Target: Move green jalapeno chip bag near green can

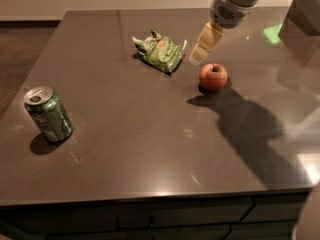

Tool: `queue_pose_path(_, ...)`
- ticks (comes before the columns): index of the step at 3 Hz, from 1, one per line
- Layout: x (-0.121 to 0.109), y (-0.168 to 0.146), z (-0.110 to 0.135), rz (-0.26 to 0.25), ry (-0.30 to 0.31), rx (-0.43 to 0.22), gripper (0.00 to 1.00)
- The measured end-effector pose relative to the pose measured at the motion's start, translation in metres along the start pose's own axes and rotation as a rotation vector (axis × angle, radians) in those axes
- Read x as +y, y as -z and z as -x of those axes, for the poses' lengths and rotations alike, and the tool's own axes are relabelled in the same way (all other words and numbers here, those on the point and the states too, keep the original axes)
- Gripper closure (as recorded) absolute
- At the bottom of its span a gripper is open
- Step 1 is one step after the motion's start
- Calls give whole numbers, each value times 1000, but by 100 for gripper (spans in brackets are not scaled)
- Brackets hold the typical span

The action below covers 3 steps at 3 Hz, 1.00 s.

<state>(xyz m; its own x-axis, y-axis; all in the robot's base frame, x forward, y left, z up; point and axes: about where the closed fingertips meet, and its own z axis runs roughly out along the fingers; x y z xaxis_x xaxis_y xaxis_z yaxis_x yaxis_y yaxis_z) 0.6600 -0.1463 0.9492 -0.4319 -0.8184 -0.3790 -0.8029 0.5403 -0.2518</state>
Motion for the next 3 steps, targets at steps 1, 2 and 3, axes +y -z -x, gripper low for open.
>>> queue_pose_path(1,-13,-33,19,17,-50,4,0)
queue_pose_path(2,-19,-65,36,47,-80,-3,0)
queue_pose_path(3,-24,-90,51,69,-102,-9,0)
